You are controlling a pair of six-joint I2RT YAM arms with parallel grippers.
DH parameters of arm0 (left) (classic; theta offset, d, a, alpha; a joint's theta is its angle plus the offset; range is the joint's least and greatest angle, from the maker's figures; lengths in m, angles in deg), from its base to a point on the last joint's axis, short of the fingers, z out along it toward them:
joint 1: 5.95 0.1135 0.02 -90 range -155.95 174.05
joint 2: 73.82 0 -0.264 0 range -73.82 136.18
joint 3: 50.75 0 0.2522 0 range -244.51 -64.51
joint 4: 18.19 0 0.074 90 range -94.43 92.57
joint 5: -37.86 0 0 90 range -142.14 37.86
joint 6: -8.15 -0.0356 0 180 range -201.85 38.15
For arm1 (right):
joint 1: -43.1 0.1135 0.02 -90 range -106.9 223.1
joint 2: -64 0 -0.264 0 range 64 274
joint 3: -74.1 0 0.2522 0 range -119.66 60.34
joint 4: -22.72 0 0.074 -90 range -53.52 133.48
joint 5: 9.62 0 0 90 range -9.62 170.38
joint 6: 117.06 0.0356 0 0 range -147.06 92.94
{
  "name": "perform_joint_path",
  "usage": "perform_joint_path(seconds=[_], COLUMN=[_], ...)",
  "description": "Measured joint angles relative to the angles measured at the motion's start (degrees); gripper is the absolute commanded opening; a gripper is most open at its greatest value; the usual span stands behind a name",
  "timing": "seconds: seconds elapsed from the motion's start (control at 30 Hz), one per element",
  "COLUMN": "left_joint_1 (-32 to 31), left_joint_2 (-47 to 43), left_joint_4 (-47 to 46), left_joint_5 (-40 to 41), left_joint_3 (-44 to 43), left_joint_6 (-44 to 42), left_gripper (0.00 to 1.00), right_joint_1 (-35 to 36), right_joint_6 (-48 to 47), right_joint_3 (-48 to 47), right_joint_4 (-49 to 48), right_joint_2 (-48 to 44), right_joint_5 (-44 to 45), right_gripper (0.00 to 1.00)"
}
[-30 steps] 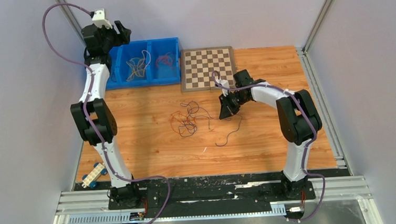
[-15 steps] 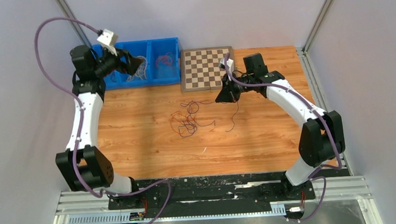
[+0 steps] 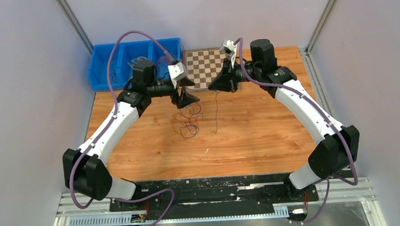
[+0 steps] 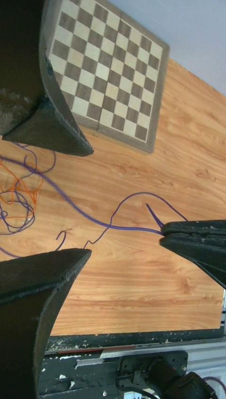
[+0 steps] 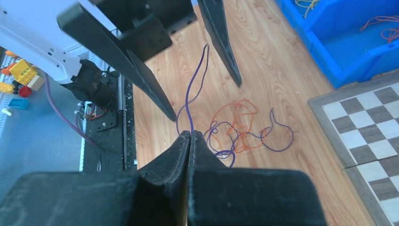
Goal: Untangle the cables
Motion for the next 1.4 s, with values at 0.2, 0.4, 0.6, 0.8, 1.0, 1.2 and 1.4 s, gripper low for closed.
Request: perform_joint_path(seconds=[0.2,0.4,0.6,0.8,1.0,1.2,1.4], left_joint_1=[-4.6,-4.2,8.7,21.8,26.1,31.2,35.7], left_joint_2=[0.8,0.6,0.6,2.3,4.3,12.6,21.4], left_joint_4=[1.1,1.8,-5.3,-10.0,-9.7,-10.1,-9.1], left_joint_5=[2.7,4.6,5.0,13.4,31.7,41.8,43.7], left_joint_3=[-0.2,-1.6,-5.8,-16.1,-23.4,-31.6,-36.5], left_joint_6=[-5.7,-3.7,17.2,35.1,35.5,33.9,33.0], left_gripper=[0.09,0.00,0.00,0.00,0.00,0.00,0.00], right_joint_1=[1.6,1.8,-0.8,-2.4,-2.6,-3.0,-3.0], right_joint_6=[1.2,2.1,2.5,2.1,1.2,0.8,0.4], right_joint_3=[0.2,1.8,4.6,6.7,6.8,6.8,6.8], right_joint_4=[-0.7,-1.9,-2.3,-2.3,-2.4,-2.4,-2.3], right_joint_2=[-0.8,-2.2,-2.5,-2.5,-2.5,-2.4,-1.4], right_joint_5=[0.3,1.7,3.4,5.7,7.8,9.2,10.2], right_gripper=[0.00,0.47,0.68,0.87,1.00,1.00,1.00])
